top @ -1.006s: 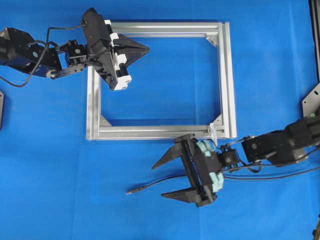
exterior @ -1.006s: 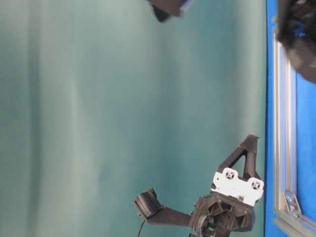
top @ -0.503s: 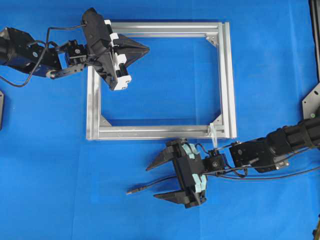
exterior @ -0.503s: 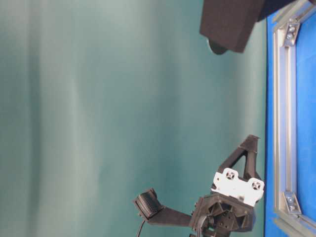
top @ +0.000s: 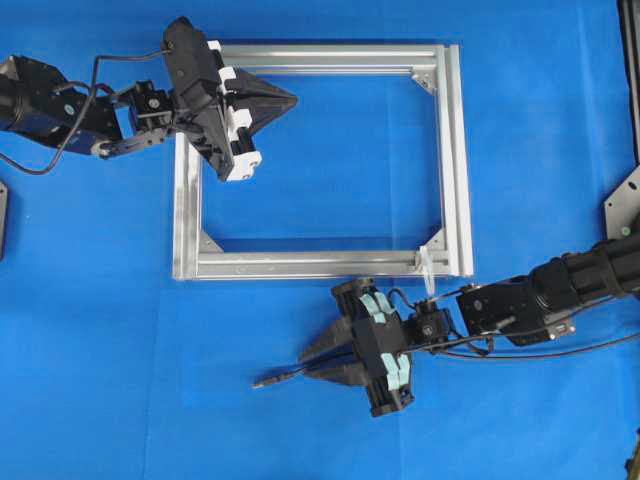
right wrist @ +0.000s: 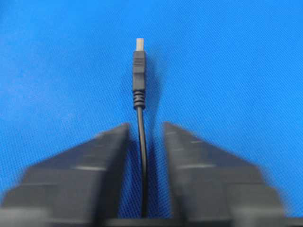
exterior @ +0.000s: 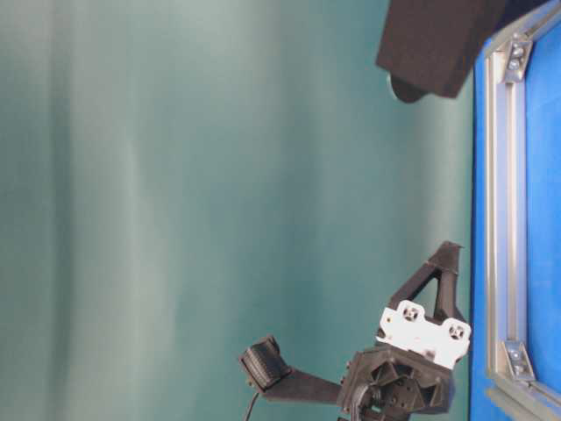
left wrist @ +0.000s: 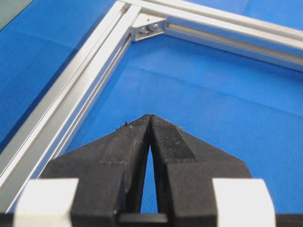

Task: Insert the wire through the string loop located on the right side.
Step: 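Close the right gripper on the cable just behind the USB plug, then lift the cable and carry it toward the white zip-tie loop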

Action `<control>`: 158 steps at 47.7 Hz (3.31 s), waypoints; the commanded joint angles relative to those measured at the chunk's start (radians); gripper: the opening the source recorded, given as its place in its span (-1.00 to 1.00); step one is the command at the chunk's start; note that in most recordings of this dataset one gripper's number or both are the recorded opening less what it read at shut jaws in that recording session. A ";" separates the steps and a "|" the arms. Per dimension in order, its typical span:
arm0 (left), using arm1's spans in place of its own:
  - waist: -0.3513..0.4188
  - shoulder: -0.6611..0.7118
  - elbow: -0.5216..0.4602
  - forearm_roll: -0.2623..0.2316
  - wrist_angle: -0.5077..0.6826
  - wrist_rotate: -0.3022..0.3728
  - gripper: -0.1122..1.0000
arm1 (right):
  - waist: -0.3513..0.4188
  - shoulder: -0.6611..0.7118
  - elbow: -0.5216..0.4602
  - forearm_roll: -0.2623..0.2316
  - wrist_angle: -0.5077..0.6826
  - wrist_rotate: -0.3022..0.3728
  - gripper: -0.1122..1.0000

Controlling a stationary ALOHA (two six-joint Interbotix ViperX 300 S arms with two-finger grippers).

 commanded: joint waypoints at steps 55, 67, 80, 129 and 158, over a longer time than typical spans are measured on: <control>0.002 -0.041 0.005 0.003 -0.006 0.002 -0.77 | 0.002 -0.215 -0.003 -0.005 0.167 0.003 -0.87; 0.002 -0.041 0.005 0.005 -0.006 0.002 -0.77 | 0.002 -0.215 -0.003 -0.005 0.169 0.003 -0.87; 0.002 -0.041 0.003 0.005 -0.006 0.002 -0.77 | 0.002 -0.215 0.000 -0.005 0.169 0.002 -0.87; 0.002 -0.041 0.003 0.005 -0.006 0.002 -0.77 | 0.002 -0.216 0.003 -0.005 0.169 0.003 -0.87; 0.002 -0.046 0.008 0.005 -0.005 0.002 -0.77 | 0.077 -0.485 0.339 0.043 0.184 0.014 -0.87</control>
